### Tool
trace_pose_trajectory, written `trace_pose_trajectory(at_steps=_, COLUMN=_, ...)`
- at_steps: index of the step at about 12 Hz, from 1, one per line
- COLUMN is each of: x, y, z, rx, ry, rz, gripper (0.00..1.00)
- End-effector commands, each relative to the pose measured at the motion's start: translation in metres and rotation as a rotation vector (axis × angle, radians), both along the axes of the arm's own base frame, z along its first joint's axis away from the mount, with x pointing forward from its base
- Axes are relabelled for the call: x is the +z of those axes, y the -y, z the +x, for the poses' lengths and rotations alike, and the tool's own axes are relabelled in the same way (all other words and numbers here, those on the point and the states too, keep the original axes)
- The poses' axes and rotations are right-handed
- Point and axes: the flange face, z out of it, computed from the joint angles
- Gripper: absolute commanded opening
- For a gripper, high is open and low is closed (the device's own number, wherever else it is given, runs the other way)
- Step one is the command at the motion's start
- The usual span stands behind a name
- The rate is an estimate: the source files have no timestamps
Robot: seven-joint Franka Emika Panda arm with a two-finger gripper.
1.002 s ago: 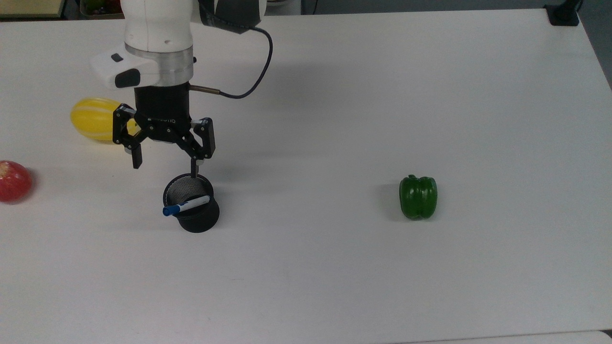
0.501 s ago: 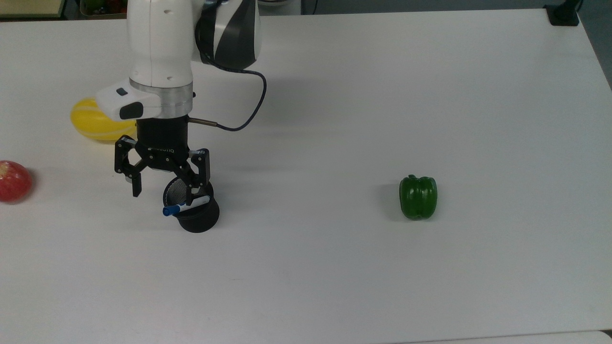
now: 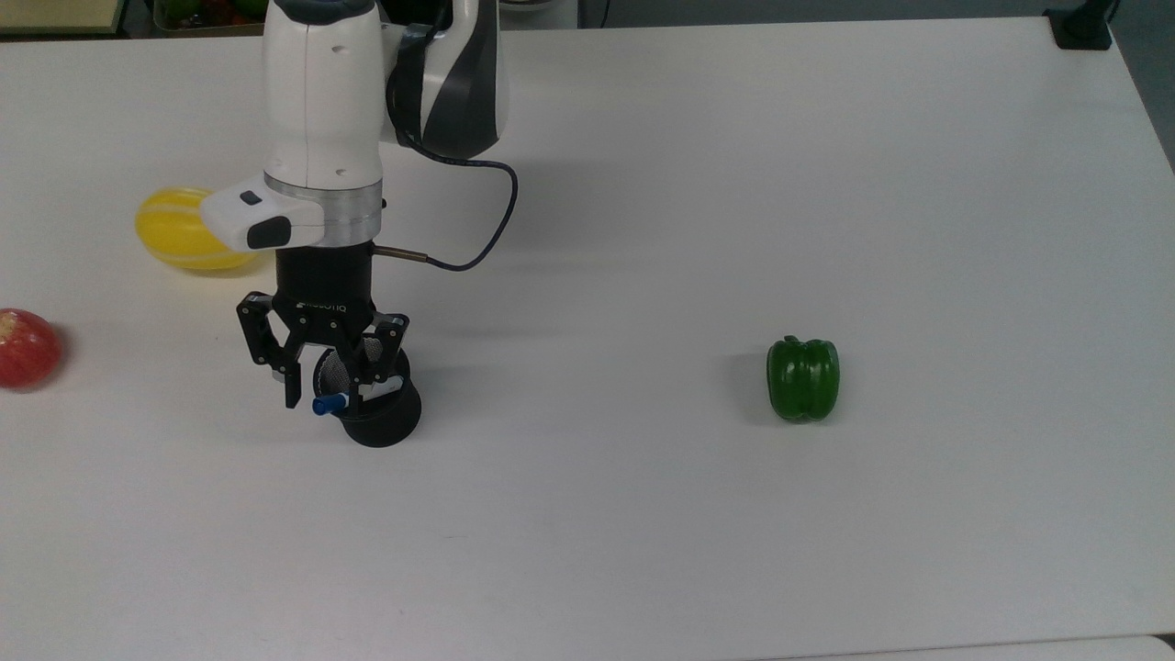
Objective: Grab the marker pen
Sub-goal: 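Lower the gripper and close it on the blue-capped marker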
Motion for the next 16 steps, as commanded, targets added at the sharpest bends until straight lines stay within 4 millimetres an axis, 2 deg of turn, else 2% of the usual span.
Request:
trace_pose_trajectory(at_steps=1, x=0.0005, y=-0.0045, z=0.0018, rx=0.012, ry=0.018, rz=-0.018, gripper=0.45)
trace_pose_trajectory(at_steps=4, x=-0.0003, y=-0.0057, z=0.0016, rx=0.014, ry=0.016, rz=-0.018, gripper=0.39)
trace_pose_trajectory(at_steps=9, x=-0.0003, y=-0.0102, z=0.0019, rx=0.02, ry=0.016, rz=-0.018, gripper=0.24)
trace_pose_trajectory(at_steps=13, x=0.002, y=-0.0113, z=0.0018, rx=0.021, ry=0.02, rz=-0.017, gripper=0.17)
trace_pose_trajectory(at_steps=16, x=0.0043, y=-0.0112, z=0.0016, rx=0.02, ry=0.023, rz=-0.015, gripper=0.15)
